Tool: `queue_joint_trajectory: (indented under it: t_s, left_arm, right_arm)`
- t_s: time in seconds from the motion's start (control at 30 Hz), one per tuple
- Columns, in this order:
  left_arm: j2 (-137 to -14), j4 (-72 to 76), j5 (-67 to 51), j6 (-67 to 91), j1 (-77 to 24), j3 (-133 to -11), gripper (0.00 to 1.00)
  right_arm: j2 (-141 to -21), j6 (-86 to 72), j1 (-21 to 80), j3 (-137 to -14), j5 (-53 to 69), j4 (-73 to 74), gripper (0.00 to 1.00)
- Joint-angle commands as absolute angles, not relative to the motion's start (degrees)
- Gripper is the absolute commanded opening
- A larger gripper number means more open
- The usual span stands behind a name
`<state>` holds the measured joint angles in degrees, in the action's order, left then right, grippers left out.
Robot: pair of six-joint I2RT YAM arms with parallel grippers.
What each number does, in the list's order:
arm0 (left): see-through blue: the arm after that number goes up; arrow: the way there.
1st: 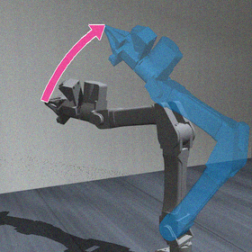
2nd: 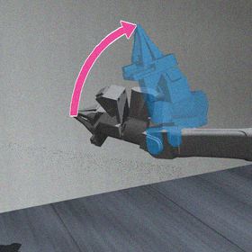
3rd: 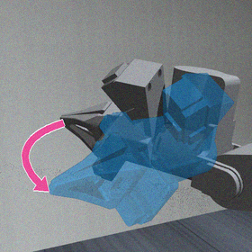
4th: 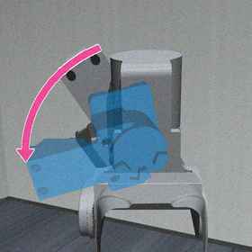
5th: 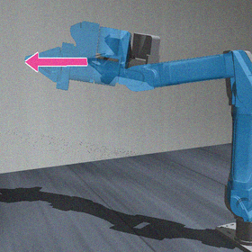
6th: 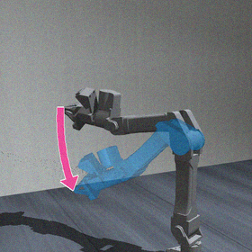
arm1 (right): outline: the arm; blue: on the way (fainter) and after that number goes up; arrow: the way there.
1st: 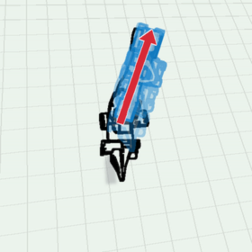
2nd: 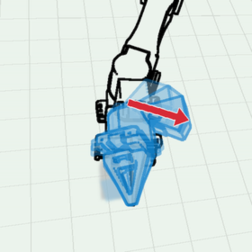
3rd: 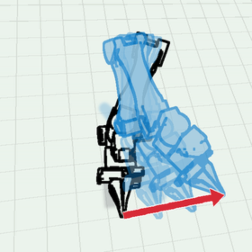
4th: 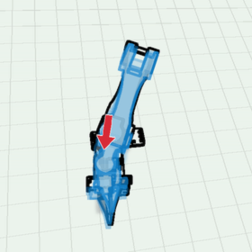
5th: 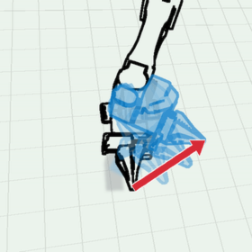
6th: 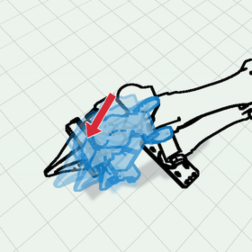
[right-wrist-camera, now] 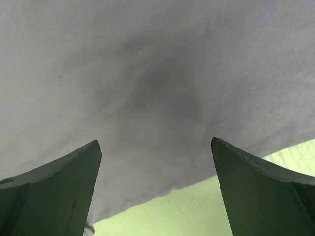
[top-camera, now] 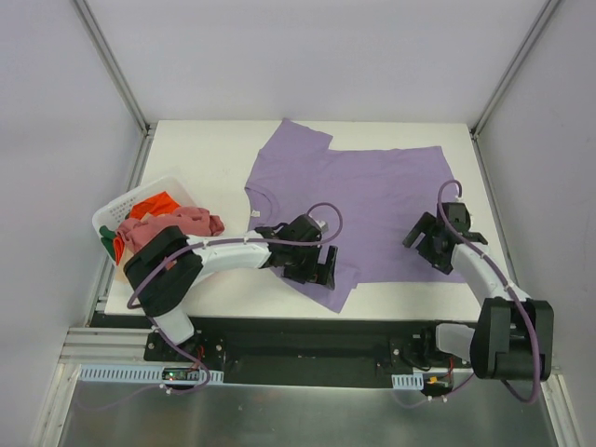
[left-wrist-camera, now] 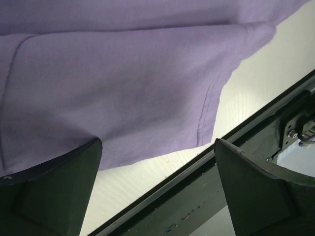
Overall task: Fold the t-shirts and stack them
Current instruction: Flatten out the tshirt, then grap the side of the flattened tshirt closest away from the robot with both arms
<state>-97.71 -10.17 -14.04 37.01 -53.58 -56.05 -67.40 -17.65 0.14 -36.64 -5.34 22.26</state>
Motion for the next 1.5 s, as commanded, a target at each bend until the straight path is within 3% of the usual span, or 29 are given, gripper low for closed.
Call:
queue_joint_trajectory:
  t_s: [0.0, 0.4, 0.67, 0.8, 1.13, 1.47]
  left_arm:
    - [-93.97, -18.62, -8.71, 37.36, -53.53, -50.11, 0.99]
    - [-87.63, -31.72, -3.34, 36.48, -53.17, -46.58, 0.99]
    - [-81.65, -33.13, -9.22, 27.08, -53.09, -57.82, 0.99]
    - [-81.03, -33.13, -4.40, 23.91, -49.94, -64.40, 0.99]
    - [-105.26, -32.78, -4.74, 24.96, -30.16, -88.22, 0.99]
    - [-127.60, -35.24, -8.08, 23.82, -23.56, -102.56, 0.99]
  right_arm:
    - [-71.18, -17.14, -2.02, -36.12, -3.70, 19.95, 0.96]
    - [-78.14, -16.18, -4.48, -37.44, -1.76, 19.07, 0.96]
    - [-69.80, -13.36, -4.40, -40.51, 6.50, 19.51, 0.96]
    - [-69.60, -10.29, -4.48, -44.20, 6.77, 20.74, 0.96]
    - [-88.74, -0.45, -4.48, -61.32, 2.03, 21.09, 0.96]
    - [-108.88, 6.42, -4.75, -76.89, -3.25, 27.76, 0.96]
